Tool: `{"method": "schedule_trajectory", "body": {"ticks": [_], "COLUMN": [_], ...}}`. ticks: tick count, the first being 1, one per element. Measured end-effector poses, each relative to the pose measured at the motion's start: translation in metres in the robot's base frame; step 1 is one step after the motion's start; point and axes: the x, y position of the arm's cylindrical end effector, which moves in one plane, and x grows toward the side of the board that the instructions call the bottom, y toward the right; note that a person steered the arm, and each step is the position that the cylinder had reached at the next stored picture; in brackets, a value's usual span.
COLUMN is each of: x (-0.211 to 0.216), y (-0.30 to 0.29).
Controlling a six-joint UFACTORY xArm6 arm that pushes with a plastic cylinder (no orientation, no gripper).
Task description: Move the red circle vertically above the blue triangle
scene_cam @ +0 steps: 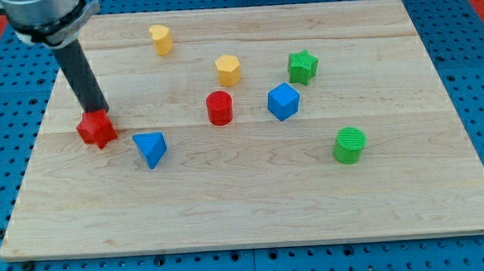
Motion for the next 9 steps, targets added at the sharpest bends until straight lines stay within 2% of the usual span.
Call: {"method": "schedule_trajectory", "body": {"ticks": [1,2,3,4,5,6,8,9], "x": [0.027,-0.007,-0.016,-0.047,-0.046,-0.017,-0.005,-0.005], "y": [0.001,0.019,0.092,0.141,0.207,0.222,0.133,0.112]}}
